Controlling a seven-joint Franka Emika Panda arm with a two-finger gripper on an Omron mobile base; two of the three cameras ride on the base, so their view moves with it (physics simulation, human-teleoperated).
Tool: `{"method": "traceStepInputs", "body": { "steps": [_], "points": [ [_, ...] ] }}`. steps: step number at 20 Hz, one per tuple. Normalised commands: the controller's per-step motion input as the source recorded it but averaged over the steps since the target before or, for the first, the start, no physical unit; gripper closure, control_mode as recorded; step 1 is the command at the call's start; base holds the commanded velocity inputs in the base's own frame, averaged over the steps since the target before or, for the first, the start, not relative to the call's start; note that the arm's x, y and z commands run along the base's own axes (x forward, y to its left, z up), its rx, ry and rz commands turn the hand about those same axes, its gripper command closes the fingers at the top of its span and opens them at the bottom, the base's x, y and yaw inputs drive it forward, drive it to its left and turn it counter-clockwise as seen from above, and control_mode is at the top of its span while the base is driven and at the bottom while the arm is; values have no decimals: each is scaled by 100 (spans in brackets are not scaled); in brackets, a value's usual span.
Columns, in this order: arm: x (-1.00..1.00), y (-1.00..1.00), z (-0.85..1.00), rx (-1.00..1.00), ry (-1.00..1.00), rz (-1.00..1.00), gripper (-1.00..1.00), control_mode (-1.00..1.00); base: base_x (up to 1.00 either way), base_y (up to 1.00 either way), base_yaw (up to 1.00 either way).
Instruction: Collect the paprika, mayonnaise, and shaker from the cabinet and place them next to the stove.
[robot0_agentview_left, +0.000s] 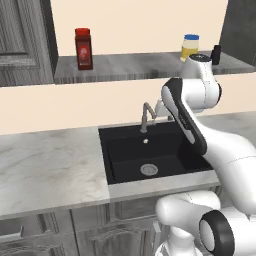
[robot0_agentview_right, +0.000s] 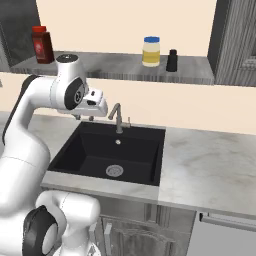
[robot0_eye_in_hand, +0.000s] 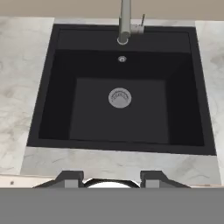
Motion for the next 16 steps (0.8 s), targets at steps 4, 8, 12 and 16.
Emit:
{"method": "traceStepInputs", "body": {
  "steps": [4, 8, 12, 16],
  "points": [
    [-20, -6, -1, 0, -12, -2, -100, -100, 0, 0, 0],
    [-44, -35, -22, 4, -48, -8, -100, -100, 0, 0, 0],
    [-22, -25, 3, -4, -64, -14, -100, -100, 0, 0, 0],
    [-3, -32, 49, -11, -44, -17, -100, -100, 0, 0, 0]
  ]
}}
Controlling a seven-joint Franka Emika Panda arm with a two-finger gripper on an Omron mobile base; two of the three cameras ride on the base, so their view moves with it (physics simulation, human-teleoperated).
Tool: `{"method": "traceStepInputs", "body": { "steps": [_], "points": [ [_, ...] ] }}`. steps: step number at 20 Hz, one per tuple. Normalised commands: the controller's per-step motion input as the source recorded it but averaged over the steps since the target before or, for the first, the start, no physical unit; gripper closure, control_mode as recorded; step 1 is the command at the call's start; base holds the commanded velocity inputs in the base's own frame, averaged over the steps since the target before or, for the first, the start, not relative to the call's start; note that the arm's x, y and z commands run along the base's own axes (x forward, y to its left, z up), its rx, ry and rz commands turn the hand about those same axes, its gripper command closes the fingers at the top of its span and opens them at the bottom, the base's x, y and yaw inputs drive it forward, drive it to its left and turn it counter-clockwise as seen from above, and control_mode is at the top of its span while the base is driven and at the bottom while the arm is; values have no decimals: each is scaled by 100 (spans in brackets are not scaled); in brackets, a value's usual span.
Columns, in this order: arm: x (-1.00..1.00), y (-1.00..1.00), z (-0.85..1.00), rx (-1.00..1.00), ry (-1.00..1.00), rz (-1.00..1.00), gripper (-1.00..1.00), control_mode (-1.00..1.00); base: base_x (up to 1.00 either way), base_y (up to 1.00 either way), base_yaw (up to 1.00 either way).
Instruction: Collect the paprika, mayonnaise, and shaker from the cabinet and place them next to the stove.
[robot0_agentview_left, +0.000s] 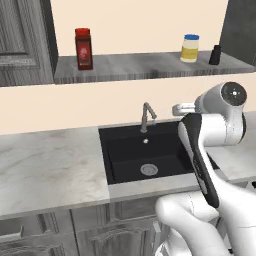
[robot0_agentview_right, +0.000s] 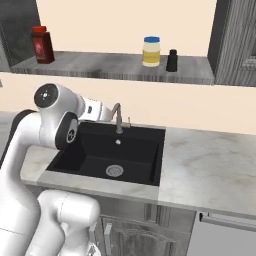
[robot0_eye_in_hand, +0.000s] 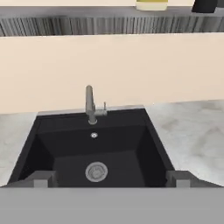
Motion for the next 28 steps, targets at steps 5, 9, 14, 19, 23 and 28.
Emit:
{"method": "traceStepInputs", "body": {
  "steps": [5, 9, 14, 19, 23, 28],
  "points": [
    [-2, -53, 75, -4, -34, -13, -100, -100, 0, 0, 0],
    [-3, -41, 95, 0, -31, -12, -100, -100, 0, 0, 0],
    [0, -19, 96, 0, -22, -6, -100, -100, 0, 0, 0],
    [0, -10, 76, 0, -10, -1, -100, -100, 0, 0, 0],
    [3, -3, 24, 0, 4, -1, -100, -100, 0, 0, 0],
    [1, 0, -2, 0, 1, 0, -100, -100, 0, 0, 0]
  ]
}}
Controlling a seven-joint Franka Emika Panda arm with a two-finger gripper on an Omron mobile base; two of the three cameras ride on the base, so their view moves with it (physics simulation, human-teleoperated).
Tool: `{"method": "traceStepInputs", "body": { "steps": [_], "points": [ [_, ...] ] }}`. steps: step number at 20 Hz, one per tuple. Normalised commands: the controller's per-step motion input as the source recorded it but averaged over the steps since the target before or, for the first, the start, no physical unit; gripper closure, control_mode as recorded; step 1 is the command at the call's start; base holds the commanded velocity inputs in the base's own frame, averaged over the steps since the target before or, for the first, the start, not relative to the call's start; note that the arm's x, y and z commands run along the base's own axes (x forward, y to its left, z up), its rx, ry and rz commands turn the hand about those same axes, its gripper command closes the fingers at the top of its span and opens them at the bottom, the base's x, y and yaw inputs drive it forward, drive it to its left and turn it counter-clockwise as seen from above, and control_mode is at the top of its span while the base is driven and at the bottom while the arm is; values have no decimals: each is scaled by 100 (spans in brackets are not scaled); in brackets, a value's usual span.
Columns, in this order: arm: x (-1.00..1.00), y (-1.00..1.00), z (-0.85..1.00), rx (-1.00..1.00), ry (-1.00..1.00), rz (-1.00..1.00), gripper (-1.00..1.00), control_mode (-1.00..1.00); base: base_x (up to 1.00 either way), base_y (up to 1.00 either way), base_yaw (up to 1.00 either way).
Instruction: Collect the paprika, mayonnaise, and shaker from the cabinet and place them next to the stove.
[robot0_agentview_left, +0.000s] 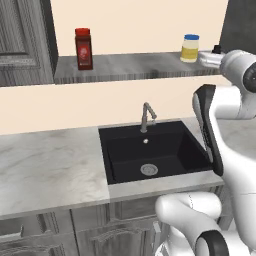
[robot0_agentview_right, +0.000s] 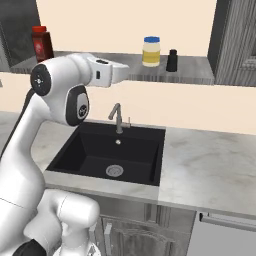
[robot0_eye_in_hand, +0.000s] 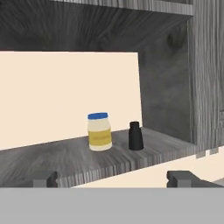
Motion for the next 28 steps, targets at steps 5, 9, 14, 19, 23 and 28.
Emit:
{"method": "traceStepInputs", "body": {
  "steps": [5, 9, 14, 19, 23, 28],
  "points": [
    [4, 2, 7, 0, 0, 2, -100, -100, 0, 0, 0],
    [12, 0, 0, 0, 0, 4, -100, -100, 0, 0, 0],
    [21, 0, 0, 0, 0, 3, -100, -100, 0, 0, 0],
    [30, 0, 0, 0, 0, 2, -100, -100, 0, 0, 0],
    [37, 0, 0, 0, 0, 2, -100, -100, 0, 0, 0],
    [44, 2, 1, 0, 2, 0, -100, -100, 0, 0, 0]
  ]
}}
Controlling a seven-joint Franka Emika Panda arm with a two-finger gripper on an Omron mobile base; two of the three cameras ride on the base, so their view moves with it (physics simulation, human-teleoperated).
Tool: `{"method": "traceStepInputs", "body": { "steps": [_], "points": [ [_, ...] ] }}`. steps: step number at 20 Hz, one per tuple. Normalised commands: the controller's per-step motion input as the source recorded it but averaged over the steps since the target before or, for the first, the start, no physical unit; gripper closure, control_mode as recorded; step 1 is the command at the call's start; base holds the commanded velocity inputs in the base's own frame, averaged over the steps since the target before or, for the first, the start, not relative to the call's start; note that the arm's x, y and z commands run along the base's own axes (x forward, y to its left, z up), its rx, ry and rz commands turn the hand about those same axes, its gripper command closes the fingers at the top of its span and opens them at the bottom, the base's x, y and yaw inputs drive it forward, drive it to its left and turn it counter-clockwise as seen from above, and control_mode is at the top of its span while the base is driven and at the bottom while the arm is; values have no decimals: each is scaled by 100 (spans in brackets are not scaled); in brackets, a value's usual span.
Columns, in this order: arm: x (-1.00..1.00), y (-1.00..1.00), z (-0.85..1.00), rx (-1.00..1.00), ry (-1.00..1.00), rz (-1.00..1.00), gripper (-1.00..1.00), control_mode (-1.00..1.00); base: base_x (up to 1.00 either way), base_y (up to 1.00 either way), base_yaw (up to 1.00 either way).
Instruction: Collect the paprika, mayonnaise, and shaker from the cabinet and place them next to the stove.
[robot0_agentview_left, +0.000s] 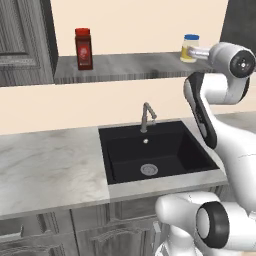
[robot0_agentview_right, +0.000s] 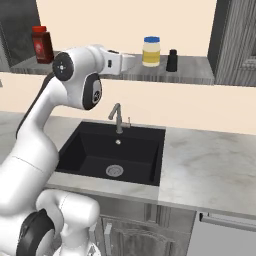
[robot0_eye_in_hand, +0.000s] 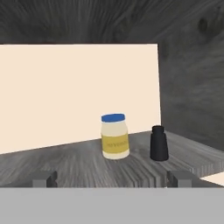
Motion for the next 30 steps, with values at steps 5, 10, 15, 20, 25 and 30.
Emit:
{"method": "traceStepInputs", "body": {
  "steps": [5, 10, 15, 20, 25, 30],
  "points": [
    [44, 2, 8, 0, 4, 0, -100, -100, 0, 0, 0],
    [45, 5, 12, 0, 3, 0, -100, -100, 0, 0, 0],
    [47, -1, 12, 0, 5, 0, -100, -100, 0, 0, 0],
    [45, -11, 4, 0, 4, 0, -100, -100, 0, 0, 0],
    [39, -17, 0, 0, 1, 0, -100, -100, 0, 0, 0],
    [21, -41, -2, 0, 0, -1, -100, -100, 0, 0, 0]
  ]
}}
